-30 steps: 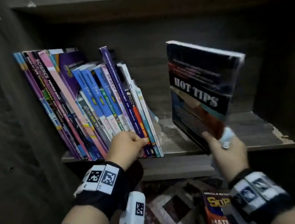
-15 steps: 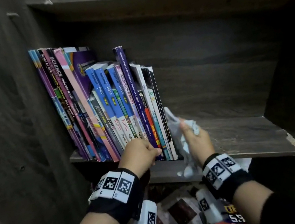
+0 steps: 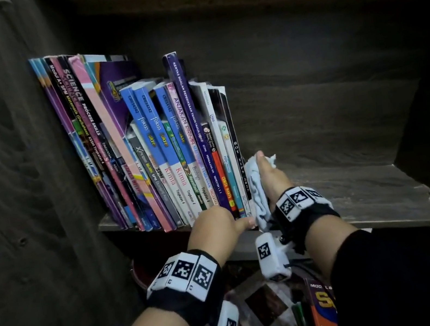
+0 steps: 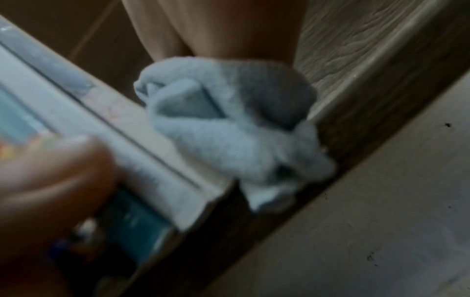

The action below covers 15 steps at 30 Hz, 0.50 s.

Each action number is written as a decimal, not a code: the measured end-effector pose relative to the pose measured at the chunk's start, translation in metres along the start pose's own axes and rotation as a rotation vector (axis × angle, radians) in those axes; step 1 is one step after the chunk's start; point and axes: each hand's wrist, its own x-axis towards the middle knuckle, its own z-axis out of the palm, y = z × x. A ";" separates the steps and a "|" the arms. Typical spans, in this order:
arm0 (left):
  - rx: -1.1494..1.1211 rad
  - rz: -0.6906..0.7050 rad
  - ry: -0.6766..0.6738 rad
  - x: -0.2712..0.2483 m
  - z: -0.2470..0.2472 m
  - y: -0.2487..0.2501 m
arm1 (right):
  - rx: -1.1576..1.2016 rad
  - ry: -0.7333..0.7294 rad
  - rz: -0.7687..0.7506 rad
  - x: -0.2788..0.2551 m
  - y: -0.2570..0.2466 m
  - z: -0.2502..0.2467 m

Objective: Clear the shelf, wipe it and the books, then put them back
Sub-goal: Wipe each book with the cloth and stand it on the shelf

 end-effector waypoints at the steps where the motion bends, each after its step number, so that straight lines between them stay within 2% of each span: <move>1: -0.015 -0.006 0.014 0.001 0.001 0.000 | 0.027 -0.036 0.010 0.000 0.003 0.002; 4: -0.009 -0.022 0.053 0.003 0.004 0.001 | 0.096 -0.129 -0.087 -0.022 0.003 0.003; 7: 0.004 -0.011 0.074 0.000 0.004 0.002 | 0.080 -0.074 -0.255 -0.035 0.016 0.002; 9: 0.014 -0.005 0.040 -0.002 0.008 0.000 | 0.102 -0.058 -0.319 -0.047 0.026 -0.004; 13: 0.086 -0.019 -0.147 -0.011 0.029 0.003 | 0.021 -0.112 -0.281 -0.068 0.047 -0.055; 15: 0.148 -0.037 -0.243 -0.017 0.046 0.005 | 0.010 -0.155 -0.189 -0.077 0.065 -0.090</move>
